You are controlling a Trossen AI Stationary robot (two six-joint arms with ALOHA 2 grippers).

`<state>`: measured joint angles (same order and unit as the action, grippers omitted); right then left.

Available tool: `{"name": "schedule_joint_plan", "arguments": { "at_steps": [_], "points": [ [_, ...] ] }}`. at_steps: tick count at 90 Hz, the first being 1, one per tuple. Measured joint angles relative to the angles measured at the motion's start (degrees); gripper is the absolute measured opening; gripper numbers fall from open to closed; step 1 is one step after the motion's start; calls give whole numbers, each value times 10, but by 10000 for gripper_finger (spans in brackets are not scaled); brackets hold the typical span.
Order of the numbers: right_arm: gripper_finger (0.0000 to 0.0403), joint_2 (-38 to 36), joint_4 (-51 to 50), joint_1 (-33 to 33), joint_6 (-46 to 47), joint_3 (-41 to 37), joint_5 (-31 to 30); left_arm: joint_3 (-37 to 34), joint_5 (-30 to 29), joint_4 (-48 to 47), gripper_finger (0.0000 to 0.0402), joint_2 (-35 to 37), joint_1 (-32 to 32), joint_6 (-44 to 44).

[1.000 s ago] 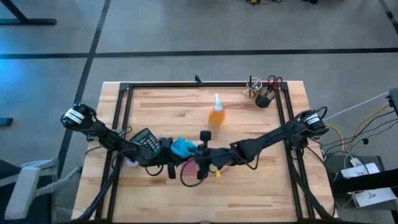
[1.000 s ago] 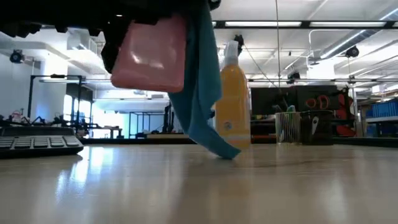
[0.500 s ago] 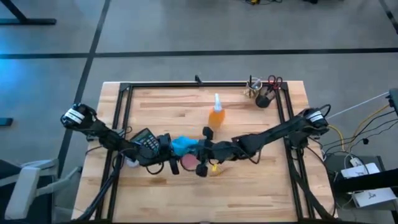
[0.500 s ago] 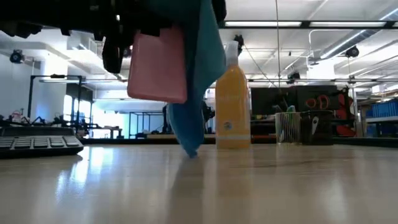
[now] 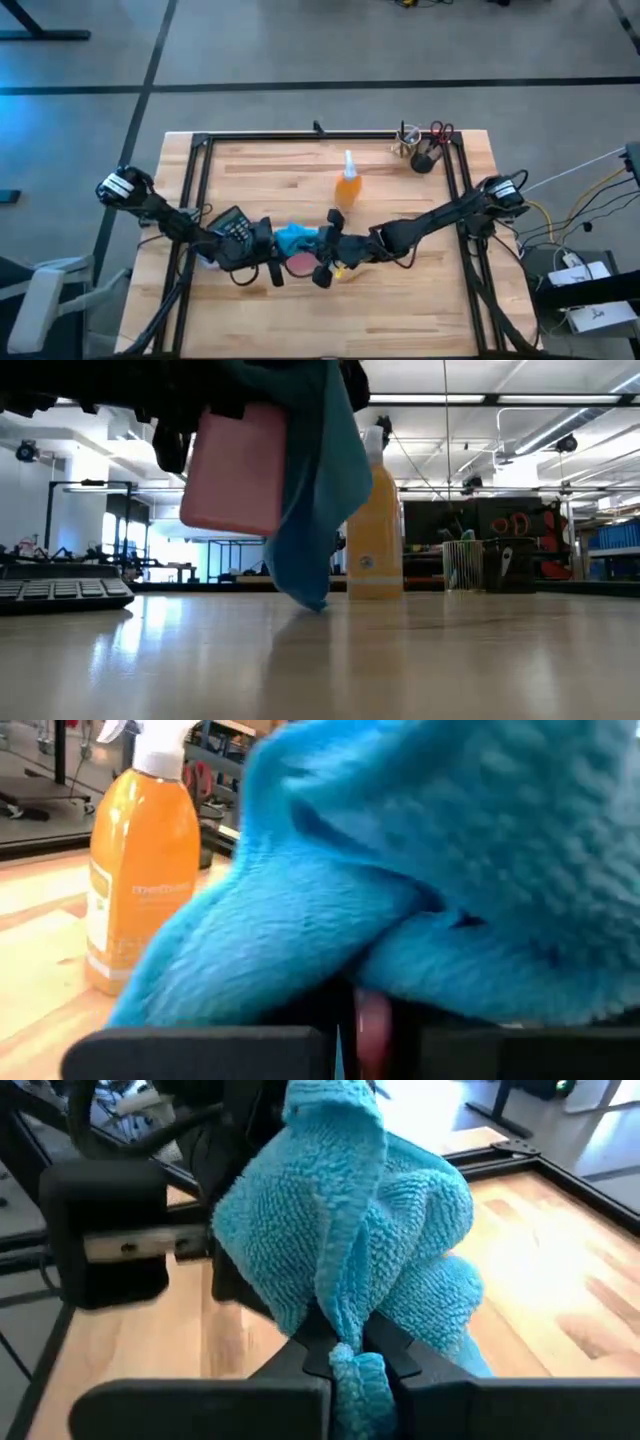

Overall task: Apply microfiber cloth
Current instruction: Wipe the pink cellphone with the blue microfiber cloth

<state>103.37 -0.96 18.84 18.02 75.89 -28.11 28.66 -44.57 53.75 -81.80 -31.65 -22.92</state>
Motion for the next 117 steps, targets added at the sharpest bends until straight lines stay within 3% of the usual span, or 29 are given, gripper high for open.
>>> {"name": "schedule_joint_plan", "arguments": {
  "at_steps": [11, 32, 41, 64, 88, 107, 117],
  "points": [
    [0, 2, -32, 22, -6, -4, -40, -3, -3, 7, 21, 12, -10, 0],
    [0, 8, -43, 51, -12, -18, -56, -2, 31, 73, 21, 26, -46, 44],
    [0, 26, -37, 55, -27, -20, -58, 0, 9, 98, 21, 24, -46, 48],
    [0, 85, 25, 62, -32, -19, 7, -1, -59, 116, 21, 0, -38, 61],
    [0, 92, 62, 67, -15, -18, 75, -2, -145, 105, 21, -4, -37, 89],
    [0, 91, 132, 63, -100, -17, 0, -2, -116, 106, 21, -4, -37, 45],
    [0, 91, 162, 57, -175, -13, -83, -2, -112, 106, 21, -5, -36, 34]
  ]
}}
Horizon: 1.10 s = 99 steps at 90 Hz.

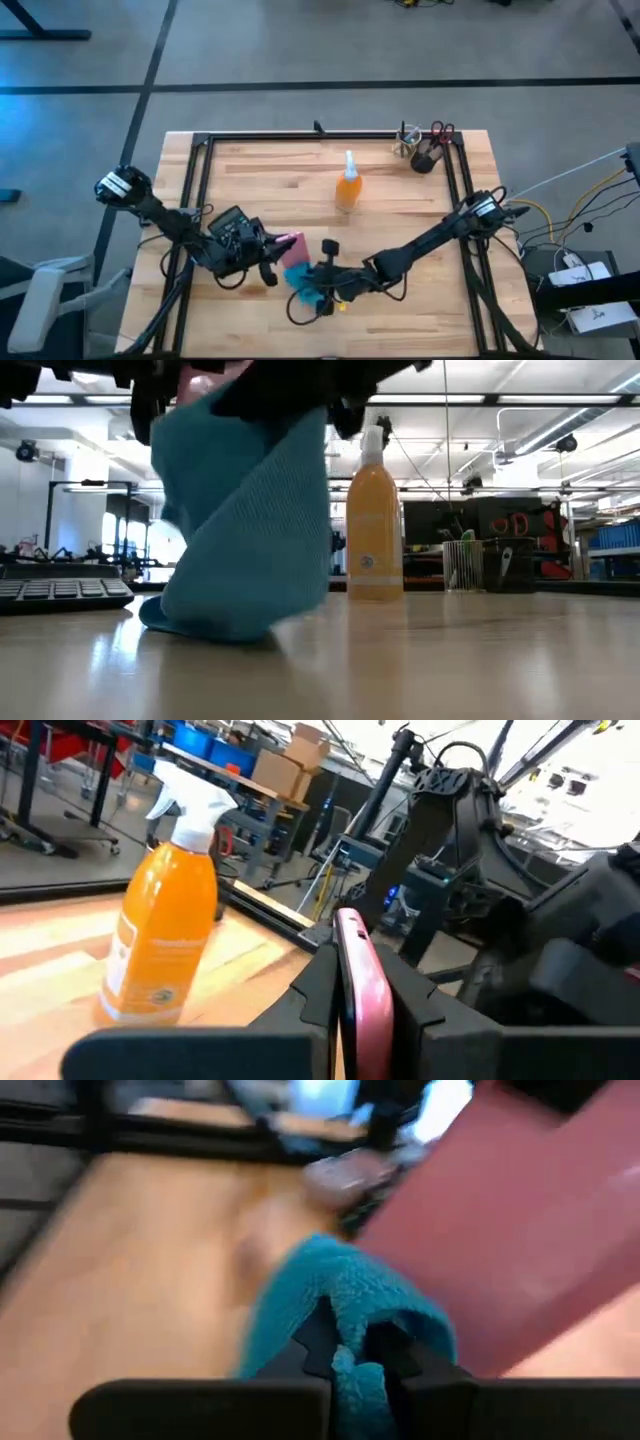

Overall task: Apply microfiber cloth
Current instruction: Wipe the pink cellphone with the blue microfiber cloth

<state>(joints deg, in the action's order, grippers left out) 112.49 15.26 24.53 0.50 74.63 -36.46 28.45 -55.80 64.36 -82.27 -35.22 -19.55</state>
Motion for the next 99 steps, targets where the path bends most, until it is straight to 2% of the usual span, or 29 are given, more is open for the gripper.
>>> {"name": "schedule_joint_plan", "arguments": {
  "at_steps": [8, 15, 25, 32, 45, 73, 99],
  "points": [
    [0, 0, 37, -2, -84, 9, -71, 0, -1, 2, 21, -4, 2, -3],
    [0, -1, 87, -5, -167, 11, -84, 0, 3, 5, 21, -10, 6, -6],
    [0, -2, 119, -5, -300, 11, -36, 8, 11, 6, 21, -20, 9, -9],
    [0, -2, 111, -4, -350, 11, 10, 16, 17, 5, 21, -27, 8, -9],
    [0, 13, 41, -11, -353, 12, 35, 19, 28, 1, 21, -27, 10, -4],
    [0, 89, 10, -6, -361, 24, 36, 19, 20, 9, 22, -27, 10, 12],
    [0, 75, 3, 22, -285, 22, -64, 20, 23, 13, 22, -25, 9, 20]
  ]
}}
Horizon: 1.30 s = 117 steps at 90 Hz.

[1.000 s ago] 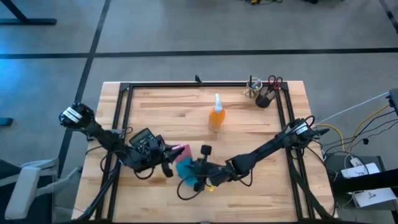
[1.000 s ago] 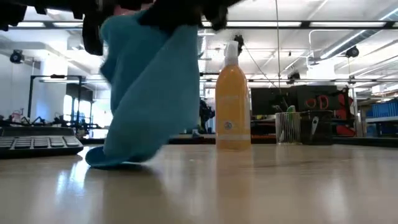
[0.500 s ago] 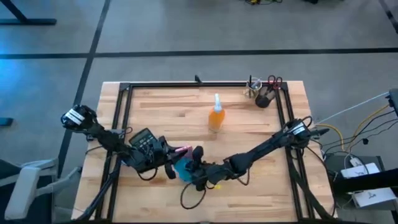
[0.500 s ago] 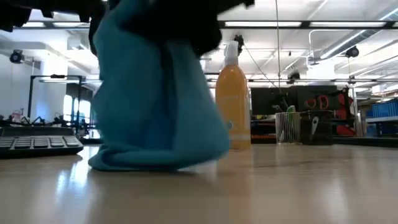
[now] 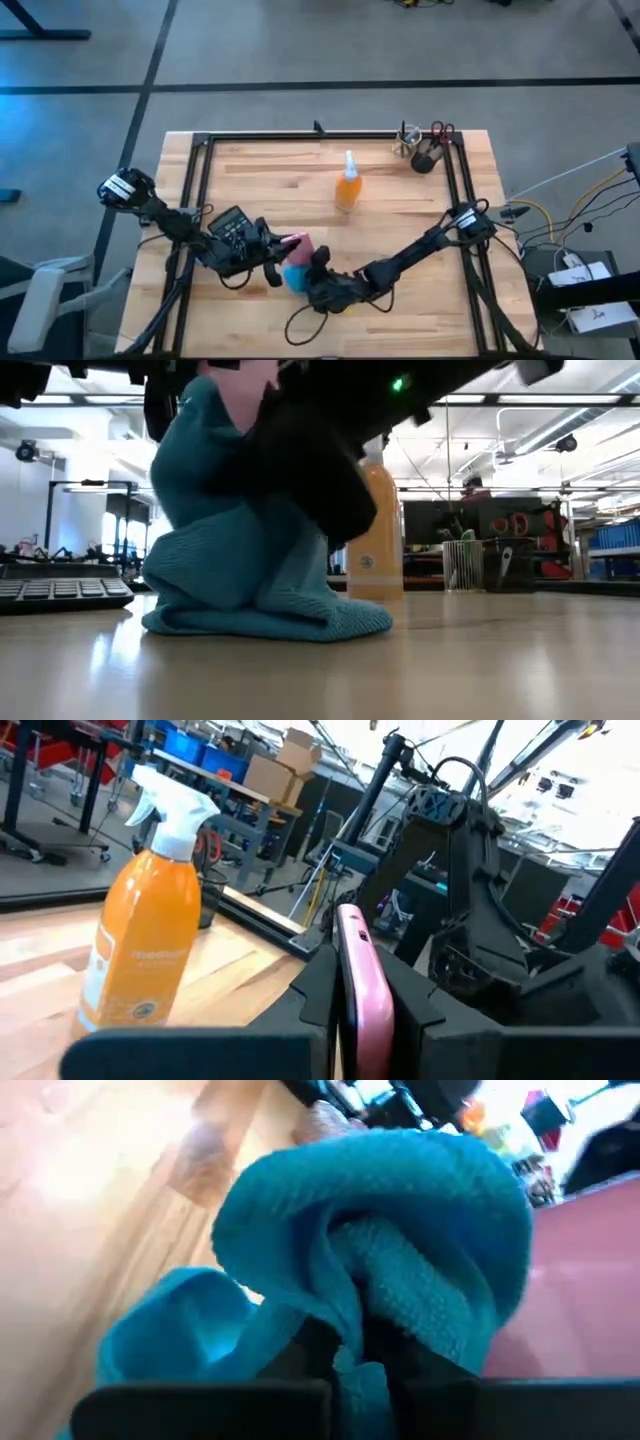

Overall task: Apply microfiber cloth
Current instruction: Wipe the pink cellphone with the blue microfiber cloth

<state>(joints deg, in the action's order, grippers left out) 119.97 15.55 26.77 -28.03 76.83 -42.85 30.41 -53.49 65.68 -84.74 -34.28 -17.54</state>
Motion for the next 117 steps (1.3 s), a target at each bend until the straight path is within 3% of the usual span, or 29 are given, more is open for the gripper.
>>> {"name": "schedule_joint_plan", "arguments": {
  "at_steps": [11, 36, 57, 69, 86, 104, 117],
  "points": [
    [0, -23, 1, 13, -11, -16, -78, -1, 5, -14, 22, 1, -2, 4],
    [0, -31, -46, 14, 11, -23, -73, -2, 11, -16, 22, 3, -3, 7],
    [0, -54, -5, 11, -180, -8, -101, -2, 22, -12, 22, 11, -4, 6],
    [0, -100, 0, 5, -213, -4, -106, -2, 53, -25, 22, 20, -4, 0],
    [0, -125, -47, -1, -106, -23, 14, -2, 86, -56, 22, 21, -7, -20],
    [0, -99, -46, 4, 5, -63, 37, -4, 88, -102, 22, 26, -8, -70],
    [0, -88, -27, 13, 24, -72, 52, -4, 94, -96, 22, 27, -8, -80]
  ]
}}
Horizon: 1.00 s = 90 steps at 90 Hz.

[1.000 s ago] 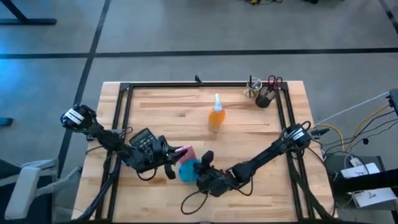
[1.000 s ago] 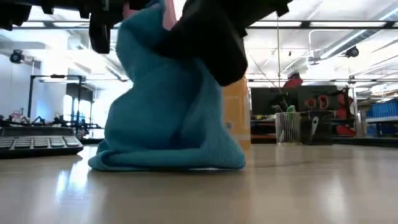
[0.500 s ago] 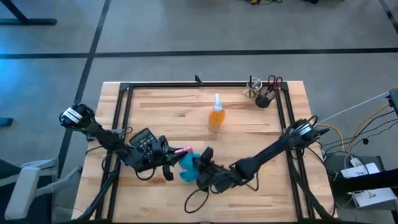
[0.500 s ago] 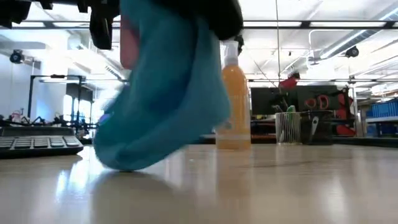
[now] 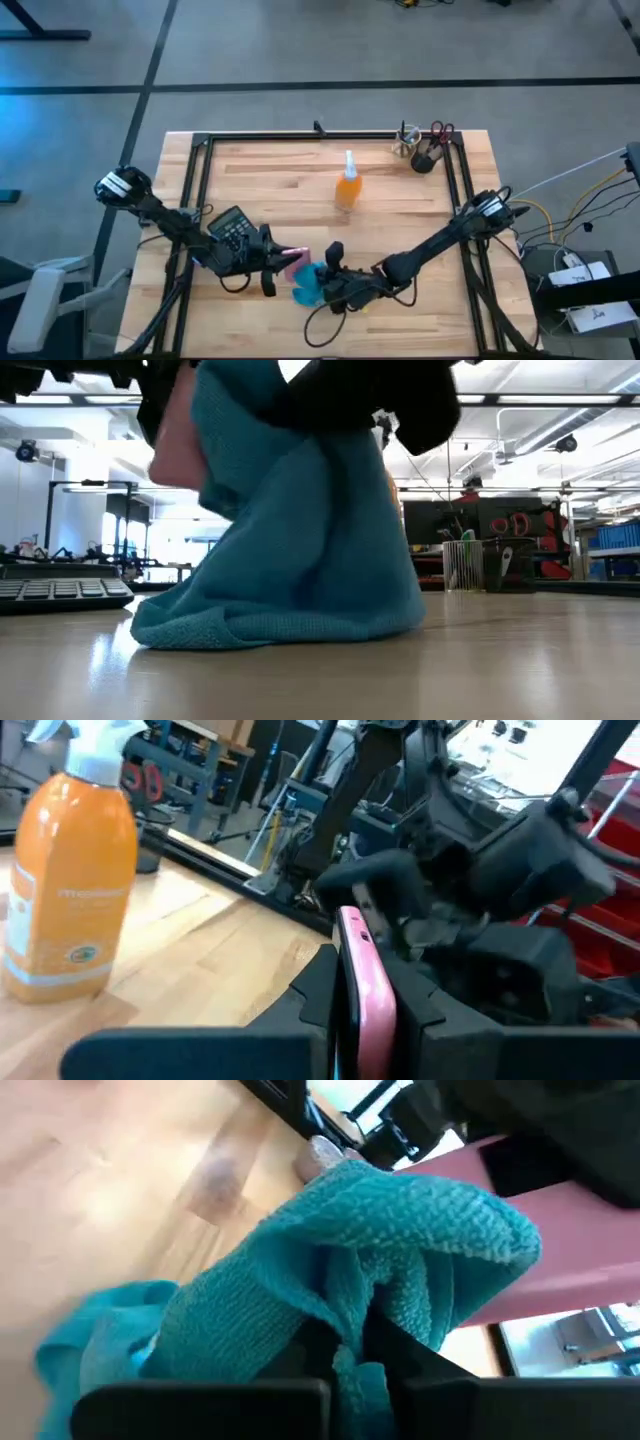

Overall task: Apply microfiber cloth
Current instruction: Wipe the pink cellphone with the blue microfiber cloth

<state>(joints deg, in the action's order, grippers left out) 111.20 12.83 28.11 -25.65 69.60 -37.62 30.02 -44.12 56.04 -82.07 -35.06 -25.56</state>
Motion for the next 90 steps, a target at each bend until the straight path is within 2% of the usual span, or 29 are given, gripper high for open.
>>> {"name": "schedule_joint_plan", "arguments": {
  "at_steps": [11, 21, 28, 38, 46, 56, 63, 72, 78, 90],
  "points": [
    [0, 10, -19, 2, -16, -3, -10, 0, -9, 11, 22, -1, 3, -15],
    [0, 4, -79, 19, -85, -3, -118, 4, 44, 12, 22, 25, -5, -49],
    [0, -11, -62, 26, -166, 1, -151, 5, 49, -22, 21, 45, -9, -58],
    [0, -48, 1, 26, -257, 17, -156, 3, 12, -110, 21, 50, 5, -89],
    [0, -80, 10, 14, -280, 17, -126, 3, 9, -136, 21, 49, 22, -119],
    [0, -114, 9, -19, -236, 8, -10, 3, 14, -127, 21, 42, 55, -114],
    [0, -114, 11, -46, -198, -4, 62, 3, 16, -107, 21, 41, 74, -110],
    [0, -90, 17, -71, -181, -22, 118, 3, 6, -96, 21, 36, 95, -130],
    [0, -70, 53, -77, -175, -26, 117, 2, -19, -89, 21, 28, 105, -151],
    [0, -34, 167, -77, -224, -19, 62, 3, -45, -50, 21, -1, 118, -186]
  ]
}}
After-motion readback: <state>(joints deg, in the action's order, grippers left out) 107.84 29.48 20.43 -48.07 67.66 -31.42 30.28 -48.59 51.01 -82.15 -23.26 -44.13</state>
